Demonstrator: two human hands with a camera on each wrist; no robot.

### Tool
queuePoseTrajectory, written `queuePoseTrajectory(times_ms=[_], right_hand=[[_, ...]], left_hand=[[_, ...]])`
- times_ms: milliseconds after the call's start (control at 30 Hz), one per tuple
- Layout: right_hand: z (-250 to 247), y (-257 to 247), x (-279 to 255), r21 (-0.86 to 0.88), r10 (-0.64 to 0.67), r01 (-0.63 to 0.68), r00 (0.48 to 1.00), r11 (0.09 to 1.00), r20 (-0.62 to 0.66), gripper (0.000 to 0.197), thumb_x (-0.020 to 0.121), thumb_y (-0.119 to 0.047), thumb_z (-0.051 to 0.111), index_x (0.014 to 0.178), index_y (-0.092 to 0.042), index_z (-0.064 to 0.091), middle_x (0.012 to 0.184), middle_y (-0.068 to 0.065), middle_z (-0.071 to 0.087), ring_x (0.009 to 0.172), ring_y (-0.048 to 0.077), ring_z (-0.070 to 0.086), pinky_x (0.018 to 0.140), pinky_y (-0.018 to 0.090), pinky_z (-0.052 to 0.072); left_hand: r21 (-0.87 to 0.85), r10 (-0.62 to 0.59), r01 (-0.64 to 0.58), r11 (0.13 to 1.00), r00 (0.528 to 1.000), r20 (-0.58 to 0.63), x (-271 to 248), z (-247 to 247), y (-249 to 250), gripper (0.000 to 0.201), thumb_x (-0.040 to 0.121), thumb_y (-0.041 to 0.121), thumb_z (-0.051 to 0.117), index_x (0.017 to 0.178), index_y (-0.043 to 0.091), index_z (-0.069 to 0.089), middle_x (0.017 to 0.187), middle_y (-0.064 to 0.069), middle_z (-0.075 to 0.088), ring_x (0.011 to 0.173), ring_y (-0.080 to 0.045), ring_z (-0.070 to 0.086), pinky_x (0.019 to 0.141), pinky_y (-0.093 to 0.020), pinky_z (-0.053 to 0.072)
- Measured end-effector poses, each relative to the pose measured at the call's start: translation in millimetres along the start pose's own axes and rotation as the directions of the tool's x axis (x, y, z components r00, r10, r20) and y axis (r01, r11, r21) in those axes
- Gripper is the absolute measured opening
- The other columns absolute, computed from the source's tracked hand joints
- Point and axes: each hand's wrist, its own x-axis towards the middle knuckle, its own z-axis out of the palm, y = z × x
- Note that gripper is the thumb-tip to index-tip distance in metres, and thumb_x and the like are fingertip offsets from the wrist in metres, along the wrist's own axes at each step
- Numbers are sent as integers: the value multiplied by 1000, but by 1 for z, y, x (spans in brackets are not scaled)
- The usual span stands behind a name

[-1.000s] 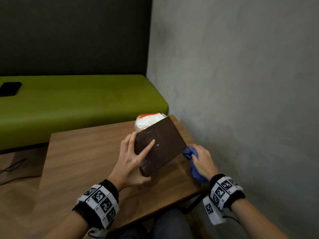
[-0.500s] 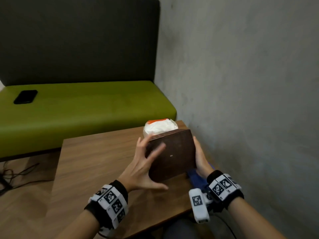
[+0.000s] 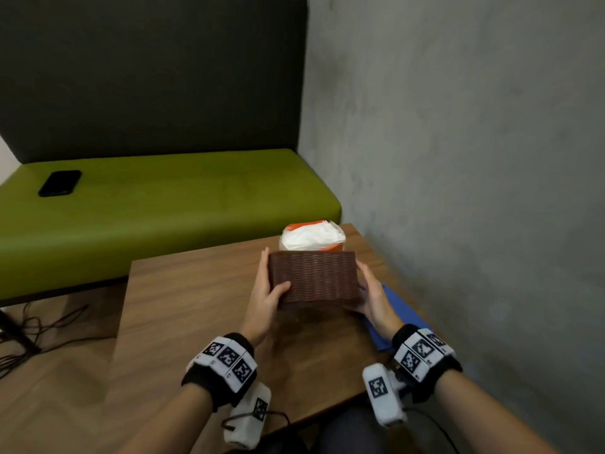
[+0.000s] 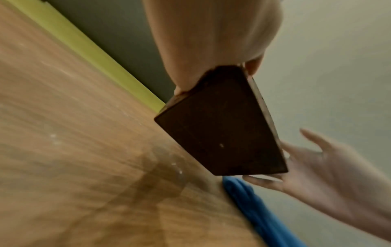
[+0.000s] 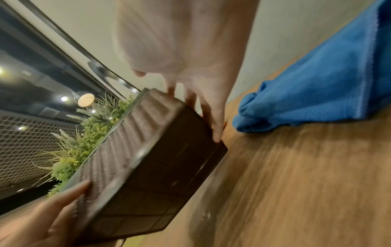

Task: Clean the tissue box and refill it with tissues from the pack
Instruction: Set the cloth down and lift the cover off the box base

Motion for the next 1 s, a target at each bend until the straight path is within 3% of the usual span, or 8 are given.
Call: queuePoseTrajectory(times_ms=[167, 333, 500, 600, 667, 700, 800, 1000], right_hand=[[18, -4, -13, -244, -67, 45, 994, 969, -83, 36, 98, -36, 36, 129, -19, 31, 120, 0, 47, 111, 18, 50, 86, 28, 41], [30, 15, -17, -273, -129, 80, 977, 959, -168, 16, 99, -29, 38, 107, -15, 35, 105, 8, 53, 90, 19, 57, 61, 13, 44], [32, 19, -14, -251, -76, 12, 966, 968, -246, 35, 99, -34, 37, 123, -10, 42, 118, 11, 56, 107, 24, 54, 76, 26, 41], [35, 18, -8, -315, -6, -66, 975, 947, -221, 52, 96, -41, 41, 139, -12, 36, 139, 9, 46, 127, 24, 44, 99, 32, 38], [40, 15, -8, -548, -262, 134, 952, 826, -161, 58, 93, -47, 41, 140, -14, 34, 146, 7, 39, 136, 22, 34, 110, 37, 30], [44, 13, -8, -688, -386, 257, 922, 678, -36, 61, 90, -51, 38, 140, -15, 36, 147, 6, 38, 138, 21, 30, 113, 40, 26], [61, 9, -11, -865, -328, 432, 880, 256, 343, 72, 78, -62, 23, 132, -20, 47, 143, -1, 43, 142, 19, 22, 115, 54, 12], [61, 9, -1, -875, -251, 476, 860, 83, 444, 80, 70, -73, 43, 122, -14, 53, 141, 0, 44, 143, 20, 22, 111, 65, 13]], left_hand=[[103, 36, -33, 994, 999, -29, -4, 3, -7, 78, 82, 37, 46, 148, 18, 9, 157, 0, 15, 143, -11, 18, 120, -34, 15], [129, 32, -21, 991, 996, -83, -10, -4, -21, 62, 86, 43, 33, 142, 16, 27, 156, 1, 19, 138, -2, 20, 116, -26, 17], [53, -77, 87, 995, 985, -157, -11, -4, -31, 58, 97, 42, 31, 148, 18, 17, 150, 3, 30, 135, -6, 27, 108, -21, 19], [-50, -200, 196, 979, 973, -111, -7, -10, -43, 80, 80, 71, 37, 144, 22, 31, 148, 1, 39, 137, -17, 35, 118, -36, 19], [-86, -229, 226, 970, 973, -22, -8, -12, -47, 97, 62, 79, 50, 141, 24, 35, 140, 2, 48, 127, -15, 46, 115, -38, 28], [-67, -212, 213, 975, 977, 20, -10, -13, -47, 98, 59, 72, 57, 141, 25, 34, 137, 3, 50, 122, -13, 49, 111, -34, 33], [126, -139, 124, 984, 983, 120, -14, -18, -55, 105, 52, 51, 79, 140, 33, 26, 134, 8, 51, 120, -6, 51, 103, -28, 39], [338, -51, -37, 941, 967, 249, -9, -32, -62, 140, 43, 41, 88, 148, 21, -2, 150, 5, 29, 138, -7, 30, 116, -36, 28]])
